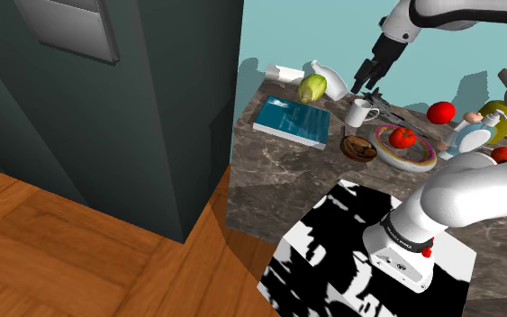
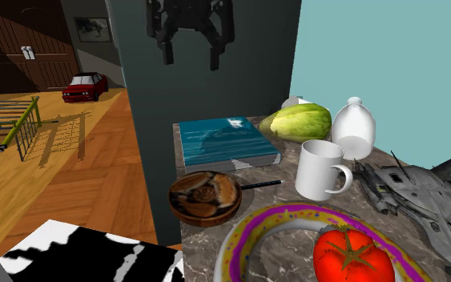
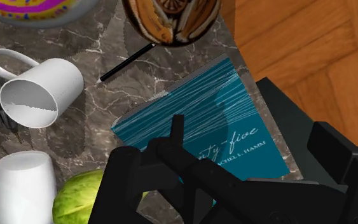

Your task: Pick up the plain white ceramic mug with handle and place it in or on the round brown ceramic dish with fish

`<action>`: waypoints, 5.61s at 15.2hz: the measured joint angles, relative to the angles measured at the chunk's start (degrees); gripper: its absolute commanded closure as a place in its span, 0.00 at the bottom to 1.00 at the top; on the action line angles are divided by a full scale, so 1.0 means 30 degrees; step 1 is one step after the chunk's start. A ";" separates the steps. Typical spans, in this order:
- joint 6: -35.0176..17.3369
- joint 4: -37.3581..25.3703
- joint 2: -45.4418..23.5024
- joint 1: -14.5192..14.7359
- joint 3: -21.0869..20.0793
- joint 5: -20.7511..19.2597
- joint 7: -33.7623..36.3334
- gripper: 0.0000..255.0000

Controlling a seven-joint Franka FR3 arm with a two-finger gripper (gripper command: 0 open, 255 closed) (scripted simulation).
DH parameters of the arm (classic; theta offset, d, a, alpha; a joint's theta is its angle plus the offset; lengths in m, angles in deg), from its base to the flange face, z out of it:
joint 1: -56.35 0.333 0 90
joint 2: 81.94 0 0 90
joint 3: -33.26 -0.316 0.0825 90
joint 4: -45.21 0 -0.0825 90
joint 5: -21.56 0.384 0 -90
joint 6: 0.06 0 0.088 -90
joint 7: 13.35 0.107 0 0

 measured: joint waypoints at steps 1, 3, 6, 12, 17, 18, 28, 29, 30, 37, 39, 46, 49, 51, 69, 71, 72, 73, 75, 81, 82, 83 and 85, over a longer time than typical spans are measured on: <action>-0.0503 0.0292 -0.0209 -0.0119 0.0341 -0.0228 -0.0409 0.00; -0.1223 0.0165 -0.1026 -0.0251 0.1010 -0.0561 -0.1205 0.00; -0.2535 0.0051 -0.2399 -0.0472 0.2179 -0.1019 -0.2563 0.00; -0.4929 -0.0654 -0.5352 -0.0650 0.4359 -0.1257 -0.5246 0.00; -0.6794 -0.1969 -0.8536 -0.0577 0.6246 -0.0390 -0.7991 0.00; -0.7180 -0.2336 -0.9326 -0.0541 0.6618 -0.0011 -0.8638 0.00; -0.9607 -0.2135 -1.1893 -0.0456 0.7313 0.1644 -1.0464 0.00; -0.9644 -0.2133 -1.1932 -0.0446 0.7307 0.1677 -1.0469 0.00; -0.9667 -0.2133 -1.1956 -0.0440 0.7304 0.1698 -1.0476 0.00; -0.9687 -0.2128 -1.1971 -0.0437 0.7302 0.1712 -1.0479 1.00; -0.9685 -0.2128 -1.1970 -0.0437 0.7302 0.1712 -1.0479 1.00; -0.9357 -0.2280 -1.1750 -0.0446 0.7285 0.1533 -1.0349 1.00; -0.8654 -0.2610 -1.1285 -0.0453 0.7217 0.1169 -1.0047 1.00; -0.8144 -0.2837 -1.0940 -0.0471 0.7165 0.0920 -0.9857 1.00; -0.3646 -0.4894 -0.8143 -0.0582 0.6290 -0.0657 -0.8383 1.00; -0.3435 -0.3539 -0.6467 -0.0801 0.5709 -0.1474 -0.7535 1.00; -0.3196 -0.3175 -0.5833 -0.0870 0.5415 -0.1714 -0.7172 1.00; -0.2980 -0.2413 -0.4857 -0.1007 0.4955 -0.2065 -0.6625 1.00; -0.2522 -0.1263 -0.3236 -0.1315 0.4300 -0.2545 -0.5920 1.00; -0.0789 0.1771 0.1322 -0.1980 0.2141 -0.2953 -0.3967 1.00; -0.0450 0.2277 0.2122 -0.2053 0.1735 -0.2893 -0.3639 1.00; 0.0021 0.2714 0.2985 -0.2126 0.1314 -0.2802 -0.3331 1.00; 0.1050 0.3348 0.4590 -0.2322 0.0727 -0.2669 -0.3011 1.00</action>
